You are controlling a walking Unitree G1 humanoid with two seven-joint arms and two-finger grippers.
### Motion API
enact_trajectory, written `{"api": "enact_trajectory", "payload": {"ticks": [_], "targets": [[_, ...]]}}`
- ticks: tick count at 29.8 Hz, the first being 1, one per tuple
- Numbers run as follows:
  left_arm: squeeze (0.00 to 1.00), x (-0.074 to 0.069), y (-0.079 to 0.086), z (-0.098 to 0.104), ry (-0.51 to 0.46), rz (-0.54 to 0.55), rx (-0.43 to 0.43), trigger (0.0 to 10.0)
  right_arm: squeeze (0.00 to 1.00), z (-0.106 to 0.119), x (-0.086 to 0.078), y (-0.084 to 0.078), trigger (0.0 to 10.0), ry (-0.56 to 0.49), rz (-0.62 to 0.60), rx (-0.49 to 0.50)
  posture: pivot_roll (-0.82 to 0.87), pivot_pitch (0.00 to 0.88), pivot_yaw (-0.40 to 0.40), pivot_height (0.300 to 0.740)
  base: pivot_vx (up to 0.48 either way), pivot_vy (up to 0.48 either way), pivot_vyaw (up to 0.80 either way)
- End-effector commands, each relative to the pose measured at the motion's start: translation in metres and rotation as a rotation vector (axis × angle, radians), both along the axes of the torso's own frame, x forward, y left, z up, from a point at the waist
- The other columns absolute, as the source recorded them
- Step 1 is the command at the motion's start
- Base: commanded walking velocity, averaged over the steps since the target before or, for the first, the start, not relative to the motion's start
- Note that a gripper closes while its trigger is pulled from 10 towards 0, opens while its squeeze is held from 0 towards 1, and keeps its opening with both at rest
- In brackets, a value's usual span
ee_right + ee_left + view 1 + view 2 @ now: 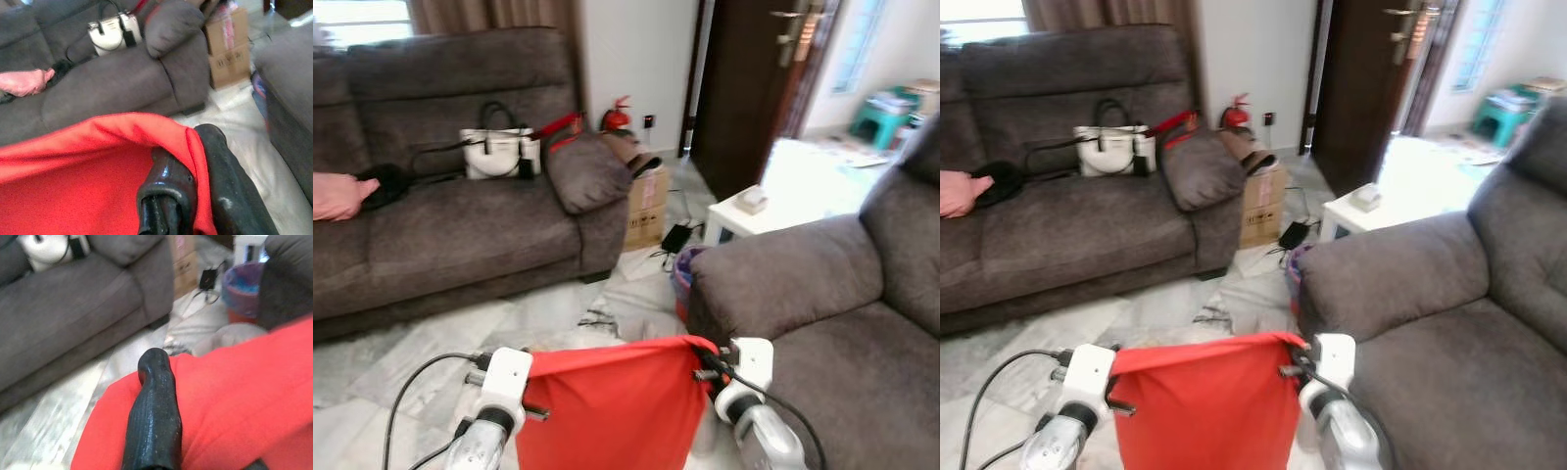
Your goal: Move the pillow to the sofa from floor
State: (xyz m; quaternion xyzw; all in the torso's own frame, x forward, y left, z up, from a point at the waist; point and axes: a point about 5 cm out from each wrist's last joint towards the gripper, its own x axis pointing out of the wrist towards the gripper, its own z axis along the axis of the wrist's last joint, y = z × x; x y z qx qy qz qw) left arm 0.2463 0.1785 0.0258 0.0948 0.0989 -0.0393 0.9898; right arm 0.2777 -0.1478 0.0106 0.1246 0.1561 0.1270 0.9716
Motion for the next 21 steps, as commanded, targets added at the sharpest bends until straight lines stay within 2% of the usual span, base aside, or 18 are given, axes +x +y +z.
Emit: {"api": "enact_trajectory", "payload": {"ticks": [1, 10, 14, 18, 21], "targets": [[0.00, 0.011, 0.013, 0.019, -0.092, 0.048, 0.011, 10.0, 0.00, 0.015, 0.012, -0.019, 10.0, -0.064, -0.083, -0.009, 0.17, 0.000, -0.005, 0.740, 0.000, 0.000, -0.80], [0.00, 0.010, 0.007, 0.019, -0.088, -0.011, -0.015, 10.0, 0.00, 0.014, 0.011, -0.021, 10.0, -0.056, -0.094, -0.024, 0.16, 0.000, -0.007, 0.740, 0.000, 0.000, -0.80], [0.00, 0.011, 0.007, 0.019, -0.085, -0.023, 0.004, 10.0, 0.00, 0.013, 0.011, -0.025, 10.0, -0.047, -0.124, -0.030, 0.16, 0.000, -0.005, 0.740, 0.000, 0.000, -0.80], [0.00, 0.012, 0.010, 0.020, -0.097, -0.075, 0.157, 10.0, 0.00, 0.009, 0.009, -0.030, 10.0, -0.027, -0.164, -0.047, 0.16, 0.000, 0.001, 0.740, 0.000, -0.069, -0.80], [0.00, 0.012, 0.011, 0.021, -0.100, -0.081, 0.188, 10.0, 0.00, 0.009, 0.009, -0.030, 10.0, -0.028, -0.171, -0.048, 0.16, 0.000, 0.001, 0.740, 0.000, -0.412, -0.80]]}}
